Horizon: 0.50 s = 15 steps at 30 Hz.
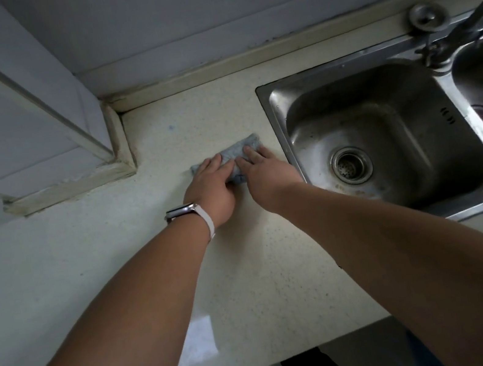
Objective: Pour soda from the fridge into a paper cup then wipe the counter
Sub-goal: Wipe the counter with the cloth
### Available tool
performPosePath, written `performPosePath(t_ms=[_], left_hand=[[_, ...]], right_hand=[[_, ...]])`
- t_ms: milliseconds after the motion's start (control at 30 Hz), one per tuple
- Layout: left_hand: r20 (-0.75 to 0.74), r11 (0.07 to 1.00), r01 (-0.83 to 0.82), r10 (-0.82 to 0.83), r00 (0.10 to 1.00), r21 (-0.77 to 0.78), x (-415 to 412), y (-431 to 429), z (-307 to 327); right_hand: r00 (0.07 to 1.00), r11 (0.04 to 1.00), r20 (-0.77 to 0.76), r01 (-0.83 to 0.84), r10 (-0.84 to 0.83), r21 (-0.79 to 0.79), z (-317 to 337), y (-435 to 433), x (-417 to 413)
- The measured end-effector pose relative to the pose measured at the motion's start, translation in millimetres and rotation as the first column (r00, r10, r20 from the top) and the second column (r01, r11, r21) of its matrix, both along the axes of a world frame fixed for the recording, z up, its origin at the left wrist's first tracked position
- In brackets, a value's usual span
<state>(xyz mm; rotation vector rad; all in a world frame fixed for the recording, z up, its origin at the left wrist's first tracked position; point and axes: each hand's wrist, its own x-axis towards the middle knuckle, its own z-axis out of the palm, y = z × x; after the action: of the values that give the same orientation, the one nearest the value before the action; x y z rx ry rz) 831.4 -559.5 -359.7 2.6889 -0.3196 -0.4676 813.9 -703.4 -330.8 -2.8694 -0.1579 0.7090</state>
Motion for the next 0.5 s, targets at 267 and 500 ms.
performPosePath(t_ms=[267, 500], left_hand=[[0.007, 0.997, 0.074, -0.074, 0.997, 0.011, -59, -34, 10], [-0.018, 0.995, 0.095, -0.095, 0.995, -0.017, -131, -44, 14]], right_hand=[[1.0, 0.999, 0.014, 0.01, -0.01, 0.046, 0, -37, -57], [0.997, 0.996, -0.016, -0.081, 0.081, -0.025, 0, -56, -122]])
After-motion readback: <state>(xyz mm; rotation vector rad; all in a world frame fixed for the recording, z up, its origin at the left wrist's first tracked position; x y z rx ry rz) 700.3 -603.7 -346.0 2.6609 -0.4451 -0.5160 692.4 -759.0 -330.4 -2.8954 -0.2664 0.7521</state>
